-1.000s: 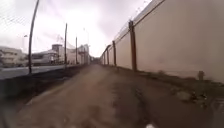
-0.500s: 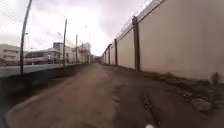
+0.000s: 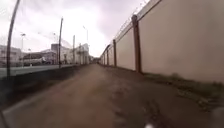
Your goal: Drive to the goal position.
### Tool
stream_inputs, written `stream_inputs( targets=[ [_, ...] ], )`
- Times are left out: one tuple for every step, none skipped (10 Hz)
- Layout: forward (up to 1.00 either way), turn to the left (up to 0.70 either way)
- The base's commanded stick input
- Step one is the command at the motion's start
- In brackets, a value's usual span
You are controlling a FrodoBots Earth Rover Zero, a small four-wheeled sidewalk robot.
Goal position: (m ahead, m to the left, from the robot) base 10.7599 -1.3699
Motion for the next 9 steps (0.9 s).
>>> stream_inputs(
  targets=[
    [0.85,0.0],
    [0.85,0.0],
    [0.85,0.0],
    [0.85,0.0],
    [0.85,0.0],
    [0.85,0.0],
    [0.85,0.0],
    [0.85,0.0],
    [0.85,0.0]
  ],
)
